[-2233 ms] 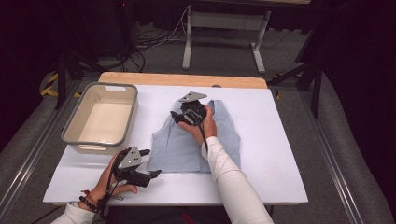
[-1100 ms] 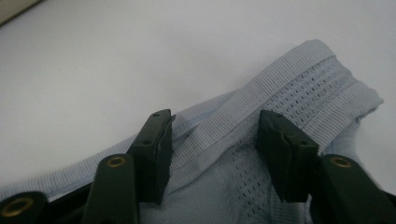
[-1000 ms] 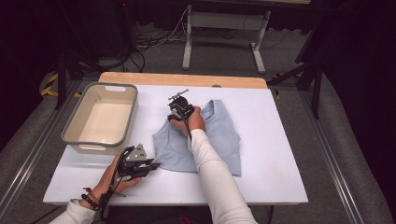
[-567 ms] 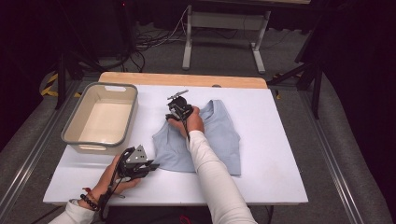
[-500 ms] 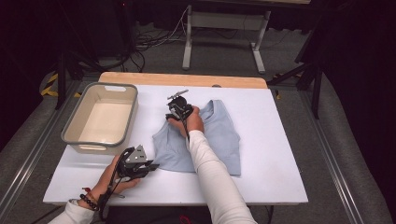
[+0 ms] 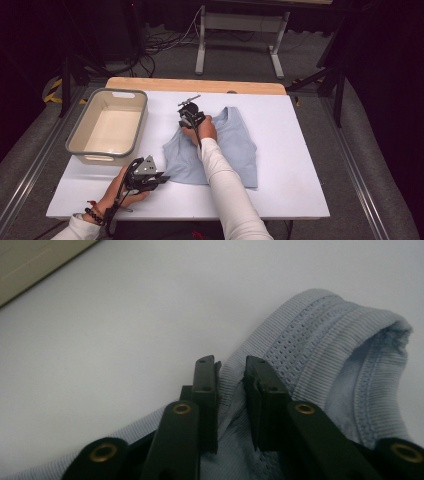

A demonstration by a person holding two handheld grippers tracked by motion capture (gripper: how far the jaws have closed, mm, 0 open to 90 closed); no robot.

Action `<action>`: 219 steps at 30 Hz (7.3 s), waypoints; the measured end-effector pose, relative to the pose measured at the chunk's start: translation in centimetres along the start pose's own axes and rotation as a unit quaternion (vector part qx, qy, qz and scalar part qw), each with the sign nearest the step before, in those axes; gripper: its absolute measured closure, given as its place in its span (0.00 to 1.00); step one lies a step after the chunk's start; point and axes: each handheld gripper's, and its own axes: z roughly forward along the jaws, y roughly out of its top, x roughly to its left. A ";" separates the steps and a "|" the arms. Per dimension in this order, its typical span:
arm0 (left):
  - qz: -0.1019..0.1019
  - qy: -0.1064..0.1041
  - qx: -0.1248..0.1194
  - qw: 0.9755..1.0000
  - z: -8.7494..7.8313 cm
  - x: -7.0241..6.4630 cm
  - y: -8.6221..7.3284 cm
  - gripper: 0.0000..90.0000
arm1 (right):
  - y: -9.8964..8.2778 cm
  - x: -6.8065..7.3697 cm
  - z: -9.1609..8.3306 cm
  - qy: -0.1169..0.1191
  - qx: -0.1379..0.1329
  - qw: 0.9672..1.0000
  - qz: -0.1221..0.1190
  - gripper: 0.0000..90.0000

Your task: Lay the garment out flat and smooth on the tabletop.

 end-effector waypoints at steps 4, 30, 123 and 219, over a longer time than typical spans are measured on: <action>0.002 0.001 0.000 1.000 0.0 0.0 0.0 0.91 | 0.0 0.1 0.0 -0.007 0.001 1.000 -0.005 0.92; 0.012 0.007 0.003 1.000 -0.1 -0.2 -0.1 0.90 | 0.0 0.3 0.1 -0.002 -0.014 1.000 -0.013 0.79; 0.022 -0.004 -0.112 0.993 -3.3 -1.7 2.9 0.91 | 2.1 1.1 -5.5 0.017 -0.124 0.992 -0.029 0.96; 0.071 -0.029 -0.082 0.994 4.0 -4.7 6.5 0.46 | -19.4 -7.4 -18.4 -0.054 -0.111 0.992 -0.031 0.92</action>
